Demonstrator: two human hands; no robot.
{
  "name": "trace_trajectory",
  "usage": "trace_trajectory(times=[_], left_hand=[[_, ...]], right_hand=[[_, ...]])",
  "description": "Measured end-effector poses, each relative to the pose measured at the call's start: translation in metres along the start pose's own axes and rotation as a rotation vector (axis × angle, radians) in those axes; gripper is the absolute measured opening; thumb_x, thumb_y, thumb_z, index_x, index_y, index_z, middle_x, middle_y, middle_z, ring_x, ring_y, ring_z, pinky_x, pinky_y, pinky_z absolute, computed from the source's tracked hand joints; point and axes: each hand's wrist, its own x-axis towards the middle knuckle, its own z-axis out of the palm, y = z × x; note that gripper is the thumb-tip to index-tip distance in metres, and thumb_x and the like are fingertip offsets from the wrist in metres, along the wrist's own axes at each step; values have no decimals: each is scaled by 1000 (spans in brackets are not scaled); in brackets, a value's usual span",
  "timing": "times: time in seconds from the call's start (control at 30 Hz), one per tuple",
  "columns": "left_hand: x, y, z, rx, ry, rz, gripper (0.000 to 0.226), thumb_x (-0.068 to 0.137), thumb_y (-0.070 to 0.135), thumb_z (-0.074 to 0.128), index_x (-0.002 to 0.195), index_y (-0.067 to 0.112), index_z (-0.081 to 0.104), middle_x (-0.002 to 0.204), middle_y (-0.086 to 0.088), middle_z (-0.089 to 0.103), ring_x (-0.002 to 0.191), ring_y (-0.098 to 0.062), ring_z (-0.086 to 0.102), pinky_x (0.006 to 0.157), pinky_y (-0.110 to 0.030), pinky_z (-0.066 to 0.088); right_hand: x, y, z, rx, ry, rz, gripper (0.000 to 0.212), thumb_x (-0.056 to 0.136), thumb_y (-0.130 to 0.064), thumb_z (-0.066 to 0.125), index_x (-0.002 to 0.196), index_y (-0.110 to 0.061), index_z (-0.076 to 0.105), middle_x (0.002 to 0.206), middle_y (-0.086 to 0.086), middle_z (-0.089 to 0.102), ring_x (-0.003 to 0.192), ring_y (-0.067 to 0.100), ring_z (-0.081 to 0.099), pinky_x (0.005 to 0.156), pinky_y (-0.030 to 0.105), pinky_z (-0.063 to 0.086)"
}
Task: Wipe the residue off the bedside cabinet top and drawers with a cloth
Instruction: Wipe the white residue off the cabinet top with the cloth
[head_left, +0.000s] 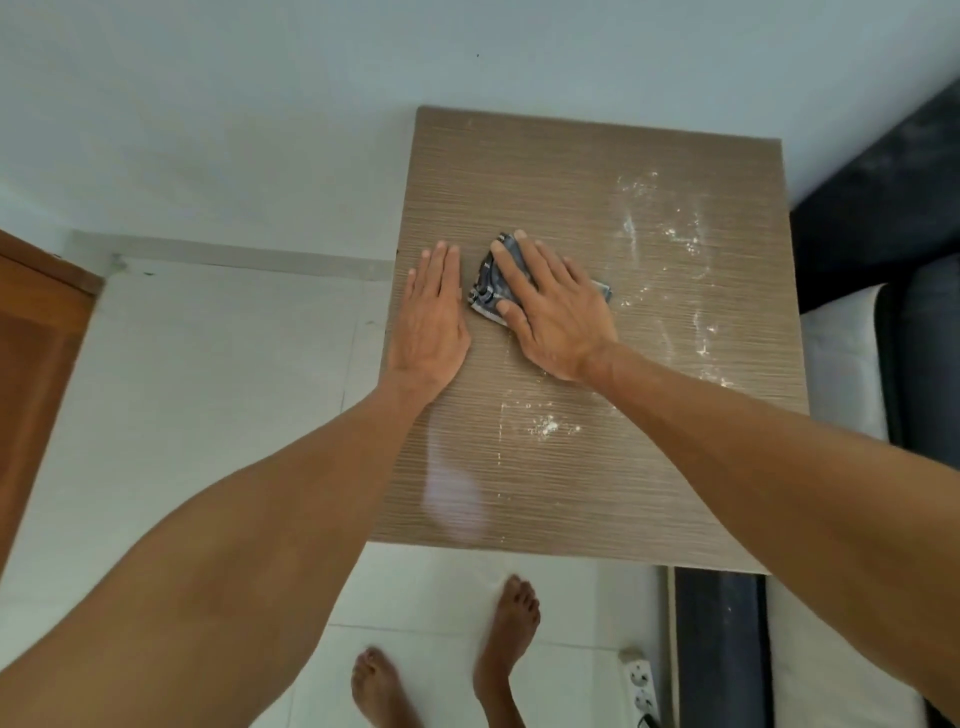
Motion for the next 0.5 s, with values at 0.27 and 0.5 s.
trace_trajectory(times=[0.27,0.5], left_hand=[[-3,-7,-6,14,-62,86,49,103,9,28,151,5,19,160,-14,16,149,-29,9,120,-38,5],[-28,-2,-6,85,-114,95,50,104,18,23,151,4,15,161,-14,11,149,-29,6,121,-41,5]], right_hand=[[-84,-55,11,24,-3,-26,60,103,-45,16,157,-18,12,162,12,19,145,30,28,114,44,28],[-148,-99,22,42,49,-138,58,102,-42,34,154,-19,26,156,12,33,125,32,45,93,43,36]])
